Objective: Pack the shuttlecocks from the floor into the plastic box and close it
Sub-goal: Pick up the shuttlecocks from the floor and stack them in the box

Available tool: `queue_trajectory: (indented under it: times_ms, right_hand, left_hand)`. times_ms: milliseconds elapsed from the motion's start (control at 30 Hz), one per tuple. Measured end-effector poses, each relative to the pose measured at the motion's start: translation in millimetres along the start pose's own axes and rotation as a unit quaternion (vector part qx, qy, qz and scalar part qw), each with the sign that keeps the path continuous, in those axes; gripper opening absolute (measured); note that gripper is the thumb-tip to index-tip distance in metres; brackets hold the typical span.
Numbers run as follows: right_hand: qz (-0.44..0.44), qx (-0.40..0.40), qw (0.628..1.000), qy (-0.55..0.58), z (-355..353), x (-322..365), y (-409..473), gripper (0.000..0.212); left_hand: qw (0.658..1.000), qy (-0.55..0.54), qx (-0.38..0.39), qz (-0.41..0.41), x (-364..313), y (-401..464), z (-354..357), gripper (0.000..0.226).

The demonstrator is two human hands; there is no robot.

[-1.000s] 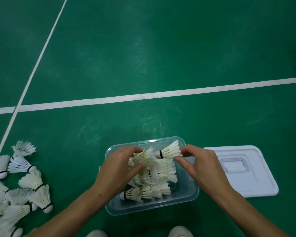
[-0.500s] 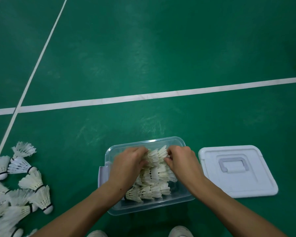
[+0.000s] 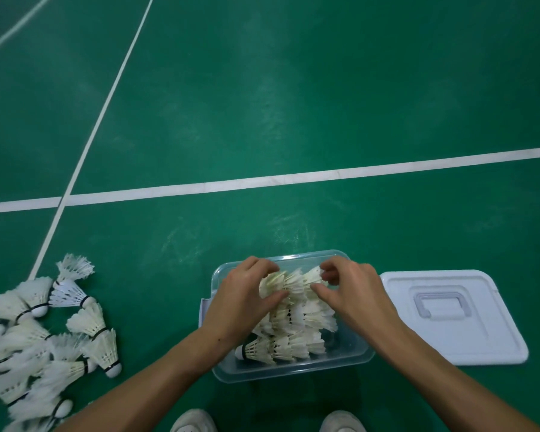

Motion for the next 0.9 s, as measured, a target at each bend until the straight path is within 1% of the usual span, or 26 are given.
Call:
queue_trajectory:
  times_ms: [167, 300, 467, 733, 900]
  right_hand:
    - [-0.009, -0.014, 1.0, -0.012, -19.1, 13.8, 1.5, 0.054]
    - [-0.034, -0.001, 0.998, -0.043, -17.4, 34.3, 4.9, 0.062]
    - [-0.111, 0.023, 0.99, -0.079, -1.8, 95.0, 13.0, 0.07]
    - [-0.237, 0.084, 0.964, -0.086, 65.1, 227.0, 14.3, 0.072]
    - [-0.321, 0.155, 0.929, -0.105, 126.1, 289.6, 4.7, 0.068]
  left_hand:
    - [0.994, -0.099, -0.012, -0.043, 2.8, 6.5, -28.1, 0.055]
    - [0.994, -0.102, -0.021, -0.042, 25.9, -1.2, -58.9, 0.06]
    - [0.988, -0.118, -0.075, -0.072, 67.6, -26.7, -108.7, 0.063]
    - [0.966, -0.115, -0.172, -0.154, 151.3, -107.7, -202.9, 0.063]
    - [0.945, -0.089, -0.206, -0.239, 222.9, -168.1, -250.0, 0.061]
Point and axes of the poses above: each hand's wrist, its own y-axis towards the middle knuckle, its own z-axis out of the palm, x = y × z, the point moved 8 cm from there along y, towards the middle knuckle, and after that the axes turned 2 degrees about z, right-handed, at the moved point
